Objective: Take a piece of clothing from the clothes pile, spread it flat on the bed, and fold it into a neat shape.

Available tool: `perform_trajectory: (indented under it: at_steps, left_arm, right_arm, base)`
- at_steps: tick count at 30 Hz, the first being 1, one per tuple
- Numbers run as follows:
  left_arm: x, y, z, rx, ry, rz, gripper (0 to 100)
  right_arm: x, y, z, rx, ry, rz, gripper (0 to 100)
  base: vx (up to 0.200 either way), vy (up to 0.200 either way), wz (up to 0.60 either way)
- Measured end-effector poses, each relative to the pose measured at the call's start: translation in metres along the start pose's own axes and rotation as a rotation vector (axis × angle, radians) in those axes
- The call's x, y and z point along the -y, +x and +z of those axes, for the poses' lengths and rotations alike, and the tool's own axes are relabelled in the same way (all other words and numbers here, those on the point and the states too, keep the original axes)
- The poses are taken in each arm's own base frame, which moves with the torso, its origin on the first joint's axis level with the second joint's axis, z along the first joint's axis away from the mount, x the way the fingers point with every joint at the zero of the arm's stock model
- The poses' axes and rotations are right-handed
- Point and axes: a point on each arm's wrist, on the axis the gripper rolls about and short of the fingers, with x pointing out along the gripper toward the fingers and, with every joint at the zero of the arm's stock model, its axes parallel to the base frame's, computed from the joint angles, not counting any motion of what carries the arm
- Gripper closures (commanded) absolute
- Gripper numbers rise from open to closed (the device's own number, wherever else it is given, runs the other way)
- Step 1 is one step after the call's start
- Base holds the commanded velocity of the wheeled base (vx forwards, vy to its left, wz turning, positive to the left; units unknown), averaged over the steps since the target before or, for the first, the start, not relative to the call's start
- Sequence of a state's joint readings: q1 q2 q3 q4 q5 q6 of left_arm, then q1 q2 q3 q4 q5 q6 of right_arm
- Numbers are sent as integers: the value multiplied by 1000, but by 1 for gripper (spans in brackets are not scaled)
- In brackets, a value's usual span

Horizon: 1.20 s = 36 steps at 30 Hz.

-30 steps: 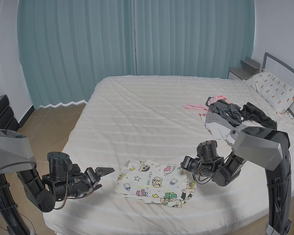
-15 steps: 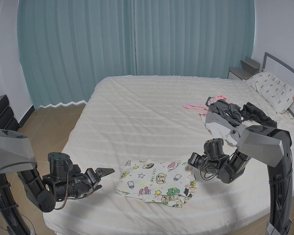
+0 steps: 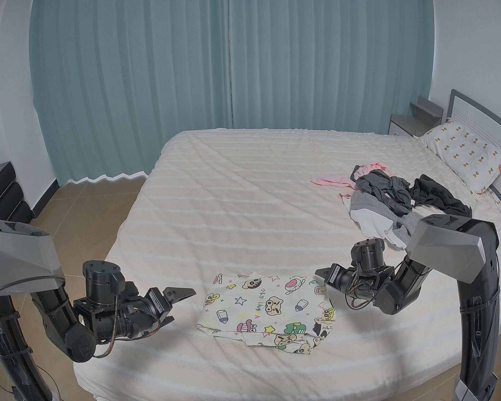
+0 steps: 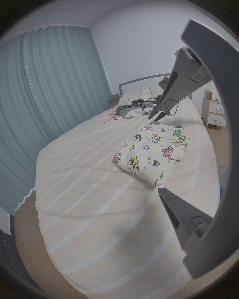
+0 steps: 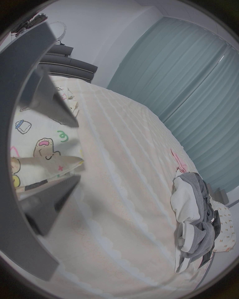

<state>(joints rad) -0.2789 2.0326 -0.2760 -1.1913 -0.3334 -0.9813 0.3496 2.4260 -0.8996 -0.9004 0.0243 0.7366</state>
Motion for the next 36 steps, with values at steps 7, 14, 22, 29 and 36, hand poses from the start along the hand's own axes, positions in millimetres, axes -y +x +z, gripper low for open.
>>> perform_trajectory:
  at_steps: [7,14,22,29,36]
  left_arm:
    - [-1,1,0,-3,-2,3,0]
    - [-2,6,2,17,4,-21,0]
    - [-9,12,2,13,2,-13,0]
    - [-11,15,0,5,-1,-4,0]
    - [-13,17,0,1,-2,1,0]
  right_arm:
    - [-22,-24,-29,-91,4,39,0]
    - [-33,-44,-60,-190,-36,57,0]
    - [-28,-51,-68,-217,-47,36,0]
    - [-31,-51,-75,-227,-78,37,0]
    - [-37,-44,-82,-195,-119,51,100]
  base:
    - [0,0,0]
    - [0,0,0]
    - [0,0,0]
    - [0,0,0]
    - [0,0,0]
